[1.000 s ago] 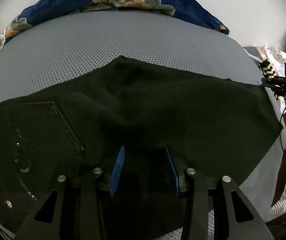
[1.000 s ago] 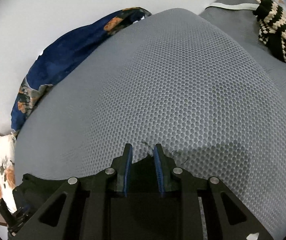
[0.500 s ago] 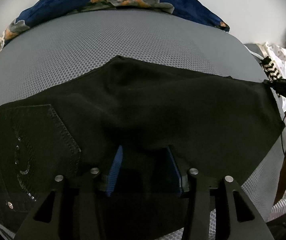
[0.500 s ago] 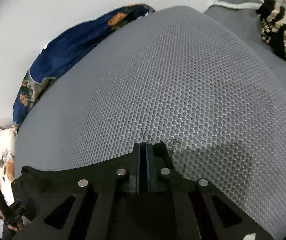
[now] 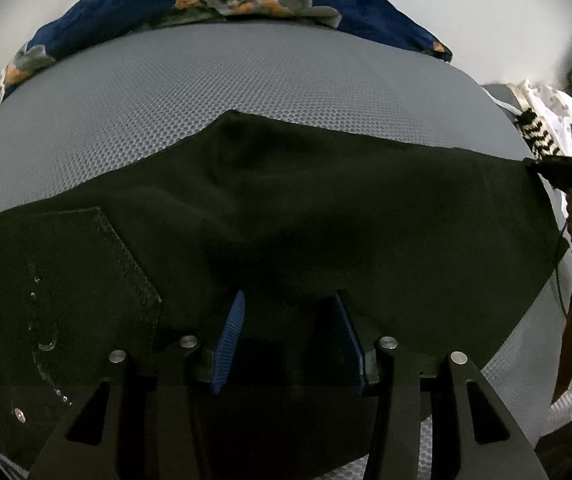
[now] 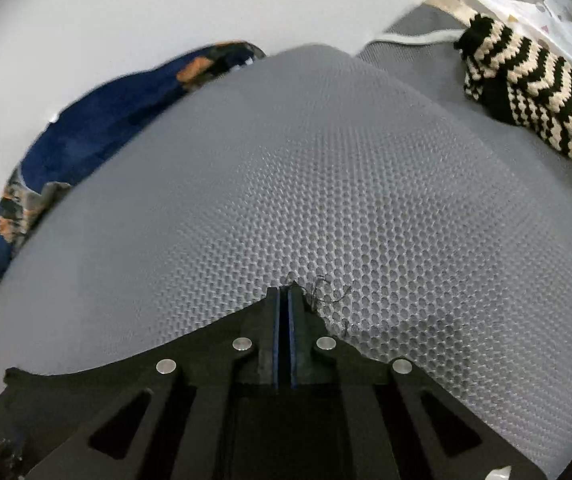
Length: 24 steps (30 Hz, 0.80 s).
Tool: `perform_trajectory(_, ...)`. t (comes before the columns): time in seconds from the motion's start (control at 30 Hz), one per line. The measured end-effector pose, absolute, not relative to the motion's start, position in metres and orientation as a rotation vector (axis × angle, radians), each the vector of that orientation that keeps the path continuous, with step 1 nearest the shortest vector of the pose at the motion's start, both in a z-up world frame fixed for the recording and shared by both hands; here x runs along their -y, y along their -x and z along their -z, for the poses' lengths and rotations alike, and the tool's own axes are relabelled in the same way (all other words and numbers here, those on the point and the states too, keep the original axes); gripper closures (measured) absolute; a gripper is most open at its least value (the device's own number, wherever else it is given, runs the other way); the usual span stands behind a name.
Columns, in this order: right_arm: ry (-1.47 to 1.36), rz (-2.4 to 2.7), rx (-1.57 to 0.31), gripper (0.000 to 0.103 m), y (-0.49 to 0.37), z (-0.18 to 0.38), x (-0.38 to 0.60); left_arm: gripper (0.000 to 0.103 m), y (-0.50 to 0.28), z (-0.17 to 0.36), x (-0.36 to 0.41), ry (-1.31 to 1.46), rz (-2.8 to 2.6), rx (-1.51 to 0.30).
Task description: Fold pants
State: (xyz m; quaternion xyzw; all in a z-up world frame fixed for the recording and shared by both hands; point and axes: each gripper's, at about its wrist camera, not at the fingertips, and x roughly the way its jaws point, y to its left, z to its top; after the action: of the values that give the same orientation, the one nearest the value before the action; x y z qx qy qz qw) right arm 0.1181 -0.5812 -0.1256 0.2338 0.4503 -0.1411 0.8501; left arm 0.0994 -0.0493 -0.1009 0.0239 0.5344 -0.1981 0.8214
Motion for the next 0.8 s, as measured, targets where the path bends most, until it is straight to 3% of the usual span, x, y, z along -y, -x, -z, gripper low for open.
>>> perform_trajectory(0.07,-0.508,0.302,-0.958,0.099,-0.123,0.128,0.583,0.055,-0.099,0.102,0.048,-0.056,0.425,-1.128)
perform_trajectory(0.13,-0.546,0.308,-0.970,0.089,-0.124,0.126,0.586,0.052,-0.099,0.102,0.049,-0.065,0.434,-1.122)
perform_trajectory(0.17,-0.553,0.314,-0.982,0.076,-0.124,0.125,0.587,0.052,-0.100,0.101,0.049,-0.062,0.436,-1.124)
perform_trajectory(0.2,-0.557,0.320,-0.986,0.072,-0.124,0.121,0.587,0.052,-0.100,0.100,0.049,-0.059,0.435,-1.127)
perform_trajectory(0.47,-0.450,0.230,-0.914,0.072,-0.127,0.068,0.530,0.050,-0.098,0.066,0.016,-0.031,0.401,-1.012)
perform_trajectory(0.8,-0.261,-0.355,-1.060,0.072,-0.188,0.072,0.314,0.050,-0.108,0.056,-0.074,0.035,0.216,-0.971)
